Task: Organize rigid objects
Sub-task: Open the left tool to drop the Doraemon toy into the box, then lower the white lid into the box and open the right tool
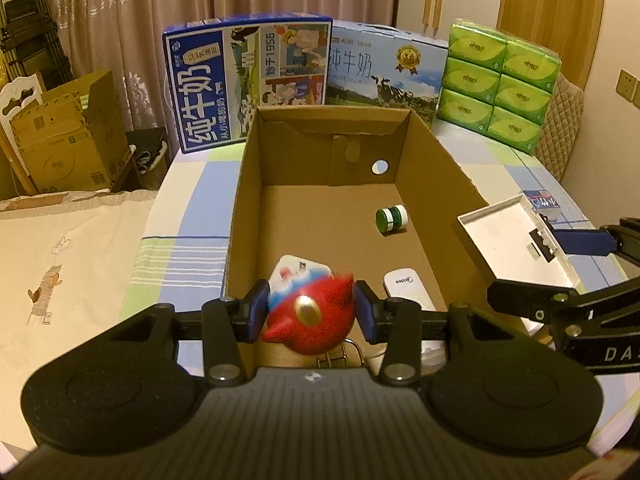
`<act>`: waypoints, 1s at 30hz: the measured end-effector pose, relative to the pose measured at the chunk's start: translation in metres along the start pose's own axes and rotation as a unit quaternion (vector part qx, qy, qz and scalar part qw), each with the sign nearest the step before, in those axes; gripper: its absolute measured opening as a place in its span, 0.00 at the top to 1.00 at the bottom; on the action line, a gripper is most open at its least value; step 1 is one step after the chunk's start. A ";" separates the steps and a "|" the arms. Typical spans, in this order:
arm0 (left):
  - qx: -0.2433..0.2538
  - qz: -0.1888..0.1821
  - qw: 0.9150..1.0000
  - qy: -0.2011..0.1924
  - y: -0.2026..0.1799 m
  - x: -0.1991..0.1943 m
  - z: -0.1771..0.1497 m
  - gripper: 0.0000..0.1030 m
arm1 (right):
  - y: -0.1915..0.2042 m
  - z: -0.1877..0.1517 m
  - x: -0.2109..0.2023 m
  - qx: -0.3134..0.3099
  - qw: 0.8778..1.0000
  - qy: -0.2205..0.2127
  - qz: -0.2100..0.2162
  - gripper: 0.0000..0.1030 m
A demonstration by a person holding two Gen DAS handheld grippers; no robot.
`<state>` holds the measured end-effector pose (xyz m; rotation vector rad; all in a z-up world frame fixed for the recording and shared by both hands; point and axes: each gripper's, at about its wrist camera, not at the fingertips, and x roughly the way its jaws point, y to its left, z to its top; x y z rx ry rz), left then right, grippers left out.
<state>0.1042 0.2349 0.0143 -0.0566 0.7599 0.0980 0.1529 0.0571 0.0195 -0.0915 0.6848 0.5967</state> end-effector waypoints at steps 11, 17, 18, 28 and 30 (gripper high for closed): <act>-0.015 0.008 1.000 -0.017 0.012 -0.011 0.003 0.58 | 0.001 -0.001 0.002 0.003 1.000 0.000 0.002 0.18; -0.024 0.009 1.000 -0.018 0.015 -0.015 0.000 0.58 | 0.004 -0.002 0.002 0.006 1.000 0.002 0.004 0.18; -0.024 0.008 1.000 -0.018 0.015 -0.015 0.000 0.58 | 0.005 -0.002 0.003 0.007 1.000 0.001 0.004 0.18; -0.029 0.006 0.999 -0.021 0.016 -0.018 -0.001 0.58 | 0.008 0.000 0.004 0.010 1.000 -0.003 0.012 0.18; -0.030 0.007 0.999 -0.021 0.018 -0.019 -0.001 0.58 | 0.008 0.000 0.005 0.011 1.000 -0.004 0.015 0.18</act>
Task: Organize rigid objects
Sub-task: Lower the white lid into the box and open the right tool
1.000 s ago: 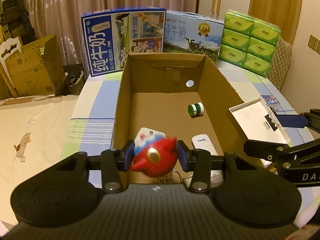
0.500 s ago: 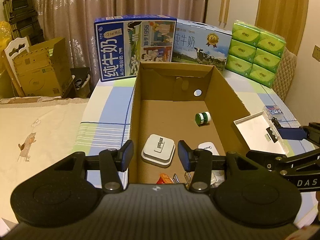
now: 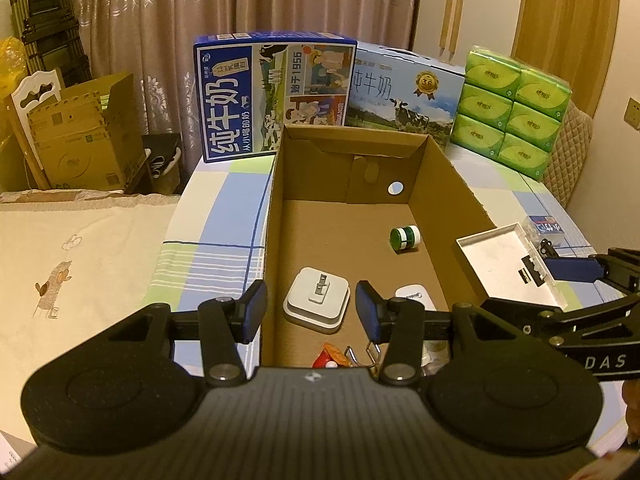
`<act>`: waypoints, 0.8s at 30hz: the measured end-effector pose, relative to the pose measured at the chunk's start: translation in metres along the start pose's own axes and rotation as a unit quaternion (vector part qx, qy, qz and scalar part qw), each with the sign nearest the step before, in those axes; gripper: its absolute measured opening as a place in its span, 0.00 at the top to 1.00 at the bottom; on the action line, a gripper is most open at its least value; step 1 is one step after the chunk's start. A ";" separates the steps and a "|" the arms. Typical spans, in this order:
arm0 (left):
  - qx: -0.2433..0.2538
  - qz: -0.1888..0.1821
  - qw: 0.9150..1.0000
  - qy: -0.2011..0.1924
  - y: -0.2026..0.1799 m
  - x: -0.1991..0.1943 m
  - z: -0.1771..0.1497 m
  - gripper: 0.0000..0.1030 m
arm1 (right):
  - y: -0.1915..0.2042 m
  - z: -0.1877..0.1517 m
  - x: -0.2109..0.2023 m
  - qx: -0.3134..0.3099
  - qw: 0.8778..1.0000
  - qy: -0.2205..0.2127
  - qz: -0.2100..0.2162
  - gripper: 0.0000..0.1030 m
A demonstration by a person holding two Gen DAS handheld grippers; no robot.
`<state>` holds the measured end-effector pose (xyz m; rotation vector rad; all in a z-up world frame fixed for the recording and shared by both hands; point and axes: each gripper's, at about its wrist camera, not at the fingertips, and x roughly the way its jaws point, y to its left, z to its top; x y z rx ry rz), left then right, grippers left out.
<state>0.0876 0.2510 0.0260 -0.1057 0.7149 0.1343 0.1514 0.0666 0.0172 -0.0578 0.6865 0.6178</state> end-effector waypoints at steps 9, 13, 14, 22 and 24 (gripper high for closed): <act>-0.006 0.002 1.000 -0.002 0.003 -0.002 -0.001 0.57 | -0.005 -0.001 -0.001 0.026 0.999 -0.023 0.028 0.18; -0.007 0.003 1.000 0.000 0.003 -0.002 -0.003 0.57 | -0.011 0.002 -0.004 0.051 0.998 -0.033 0.030 0.18; -0.008 0.002 1.000 0.000 0.003 -0.002 -0.003 0.57 | -0.012 0.003 -0.005 0.052 0.998 -0.034 0.028 0.18; -0.010 -0.001 1.000 -0.001 0.001 -0.005 -0.004 0.55 | -0.026 -0.006 -0.012 0.076 0.997 -0.026 0.011 0.18; -0.010 -0.002 1.000 -0.002 -0.001 -0.008 -0.005 0.55 | -0.028 -0.010 -0.015 0.080 0.997 -0.021 0.006 0.18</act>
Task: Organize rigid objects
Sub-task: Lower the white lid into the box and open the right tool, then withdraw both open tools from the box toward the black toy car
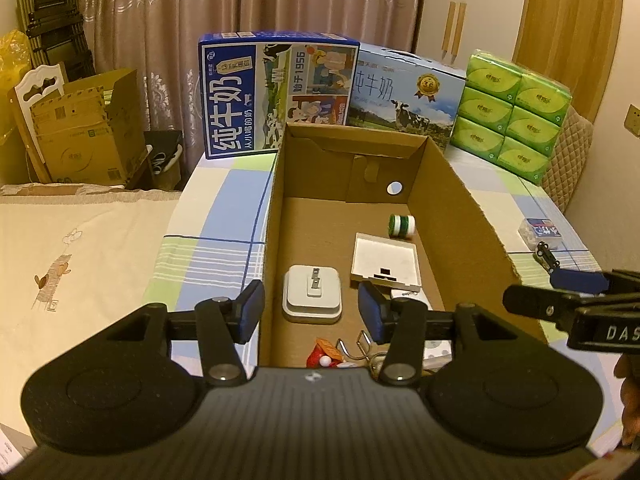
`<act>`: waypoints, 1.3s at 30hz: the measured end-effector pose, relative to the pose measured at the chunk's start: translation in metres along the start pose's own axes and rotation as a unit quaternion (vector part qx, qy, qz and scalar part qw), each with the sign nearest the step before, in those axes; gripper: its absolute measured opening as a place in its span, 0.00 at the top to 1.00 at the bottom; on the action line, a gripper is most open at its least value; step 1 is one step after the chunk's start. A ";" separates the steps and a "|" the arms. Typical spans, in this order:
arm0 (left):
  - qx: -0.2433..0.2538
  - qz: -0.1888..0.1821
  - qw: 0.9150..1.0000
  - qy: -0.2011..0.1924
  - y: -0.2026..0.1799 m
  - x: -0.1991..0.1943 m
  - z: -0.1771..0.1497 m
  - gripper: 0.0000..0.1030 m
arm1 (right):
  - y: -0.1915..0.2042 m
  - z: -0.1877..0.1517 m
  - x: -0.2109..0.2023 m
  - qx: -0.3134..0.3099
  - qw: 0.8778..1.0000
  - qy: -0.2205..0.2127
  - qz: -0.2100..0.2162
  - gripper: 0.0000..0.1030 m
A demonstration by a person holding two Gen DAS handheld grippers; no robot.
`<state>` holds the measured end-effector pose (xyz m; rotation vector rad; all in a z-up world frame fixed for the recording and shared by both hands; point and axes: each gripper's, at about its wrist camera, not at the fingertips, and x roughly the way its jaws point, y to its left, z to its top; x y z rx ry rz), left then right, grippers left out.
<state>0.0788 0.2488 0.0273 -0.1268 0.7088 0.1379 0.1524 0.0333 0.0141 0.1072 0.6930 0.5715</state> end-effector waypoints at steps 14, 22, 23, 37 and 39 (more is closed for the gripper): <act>0.003 -0.018 1.000 -0.005 -0.026 -0.029 -0.004 0.50 | -0.015 -0.010 -0.039 0.025 0.999 -0.007 -0.021 0.18; 0.007 -0.032 0.999 -0.012 -0.049 -0.049 -0.006 0.45 | -0.028 -0.015 -0.069 0.039 0.999 -0.017 -0.034 0.18; 0.008 -0.034 0.999 -0.013 -0.053 -0.052 -0.006 0.44 | -0.030 -0.015 -0.073 0.041 0.998 -0.019 -0.037 0.18; 0.031 -0.090 0.995 -0.020 -0.124 -0.058 -0.004 0.24 | -0.101 -0.042 -0.134 0.100 0.988 -0.037 -0.109 0.18; 0.036 -0.099 0.994 -0.018 -0.137 -0.056 -0.004 0.21 | -0.113 -0.045 -0.143 0.108 0.986 -0.040 -0.119 0.18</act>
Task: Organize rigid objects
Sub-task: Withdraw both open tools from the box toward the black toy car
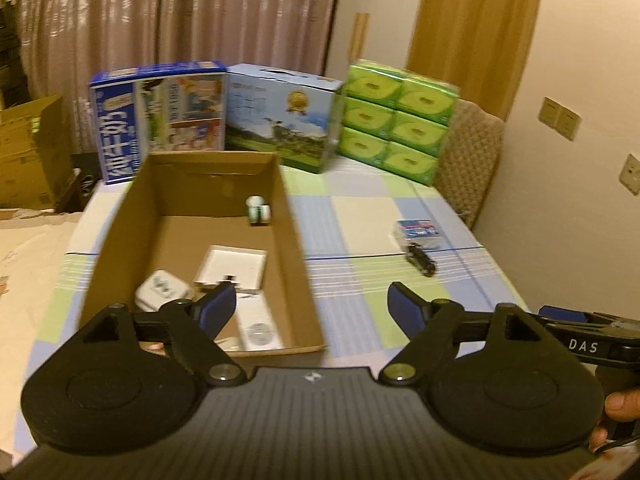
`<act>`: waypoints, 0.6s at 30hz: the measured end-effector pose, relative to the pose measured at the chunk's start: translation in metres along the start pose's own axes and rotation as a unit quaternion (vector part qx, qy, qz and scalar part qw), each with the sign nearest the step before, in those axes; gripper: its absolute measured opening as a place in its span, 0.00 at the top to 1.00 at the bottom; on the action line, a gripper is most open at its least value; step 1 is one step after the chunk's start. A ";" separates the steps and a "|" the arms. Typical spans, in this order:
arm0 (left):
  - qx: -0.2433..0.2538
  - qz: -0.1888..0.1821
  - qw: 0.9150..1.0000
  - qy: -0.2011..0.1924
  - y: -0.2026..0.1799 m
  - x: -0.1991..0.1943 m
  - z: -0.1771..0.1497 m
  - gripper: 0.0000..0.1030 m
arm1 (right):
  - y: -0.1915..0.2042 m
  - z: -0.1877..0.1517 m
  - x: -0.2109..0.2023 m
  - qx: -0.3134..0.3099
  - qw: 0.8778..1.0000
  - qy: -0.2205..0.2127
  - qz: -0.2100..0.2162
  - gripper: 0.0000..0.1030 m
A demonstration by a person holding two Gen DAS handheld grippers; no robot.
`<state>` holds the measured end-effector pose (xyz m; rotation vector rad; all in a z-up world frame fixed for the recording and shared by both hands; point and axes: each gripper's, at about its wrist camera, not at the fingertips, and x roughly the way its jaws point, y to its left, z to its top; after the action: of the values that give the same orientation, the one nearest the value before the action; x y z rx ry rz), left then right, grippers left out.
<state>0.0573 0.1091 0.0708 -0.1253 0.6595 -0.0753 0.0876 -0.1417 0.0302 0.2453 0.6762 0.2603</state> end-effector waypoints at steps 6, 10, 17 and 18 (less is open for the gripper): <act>0.025 -0.024 0.999 0.008 -0.040 0.019 0.004 0.19 | -0.037 0.005 -0.013 0.017 0.999 -0.011 -0.024 0.18; 0.040 -0.033 0.999 0.010 -0.059 0.032 0.009 0.18 | -0.055 0.008 -0.015 0.028 0.999 -0.015 -0.036 0.18; 0.062 -0.040 0.997 0.018 -0.082 0.065 0.020 0.18 | -0.072 0.015 -0.004 0.036 0.998 -0.011 -0.041 0.18; 0.066 -0.041 0.997 0.019 -0.085 0.070 0.021 0.18 | -0.075 0.016 -0.001 0.035 0.998 -0.012 -0.041 0.18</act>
<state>0.1232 0.0191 0.0566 -0.0227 0.6858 -0.1997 0.1088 -0.2147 0.0205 0.2871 0.6704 0.1551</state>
